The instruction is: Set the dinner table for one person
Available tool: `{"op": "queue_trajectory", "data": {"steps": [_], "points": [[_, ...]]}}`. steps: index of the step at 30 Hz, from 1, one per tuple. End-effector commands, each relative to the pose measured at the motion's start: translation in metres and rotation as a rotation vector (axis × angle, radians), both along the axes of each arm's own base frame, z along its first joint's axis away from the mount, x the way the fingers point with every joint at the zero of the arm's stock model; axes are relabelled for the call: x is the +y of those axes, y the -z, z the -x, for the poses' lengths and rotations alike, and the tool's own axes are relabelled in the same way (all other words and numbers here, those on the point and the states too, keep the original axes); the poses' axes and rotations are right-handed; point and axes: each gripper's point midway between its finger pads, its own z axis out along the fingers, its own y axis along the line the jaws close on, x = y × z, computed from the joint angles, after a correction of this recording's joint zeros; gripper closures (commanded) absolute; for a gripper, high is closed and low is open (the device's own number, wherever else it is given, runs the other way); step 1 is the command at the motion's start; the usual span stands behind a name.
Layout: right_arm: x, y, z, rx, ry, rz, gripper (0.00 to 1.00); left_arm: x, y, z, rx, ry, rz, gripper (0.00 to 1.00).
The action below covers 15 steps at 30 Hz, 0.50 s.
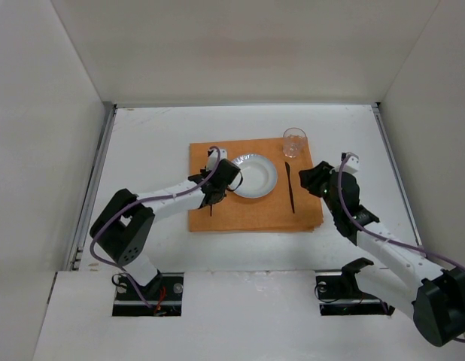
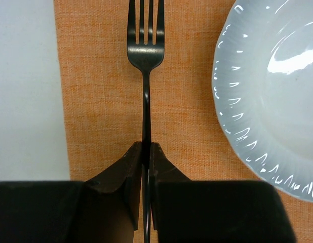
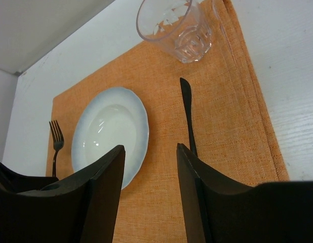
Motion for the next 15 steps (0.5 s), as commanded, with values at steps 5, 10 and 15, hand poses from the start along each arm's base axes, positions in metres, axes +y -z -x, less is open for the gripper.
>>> {"op": "queue_trajectory", "data": {"steps": [5,10,15], "points": [[0.007,-0.027,-0.009,-0.085,-0.008,-0.022,0.49,-0.018,-0.011,-0.022,-0.050,0.002,0.036,0.97],[0.008,-0.028,-0.009,-0.084,-0.012,-0.024,0.48,-0.012,0.002,-0.021,-0.024,-0.009,0.012,0.97],[0.008,-0.027,-0.009,-0.083,-0.011,-0.024,0.48,-0.009,0.011,-0.023,-0.015,-0.017,0.014,0.97]]}}
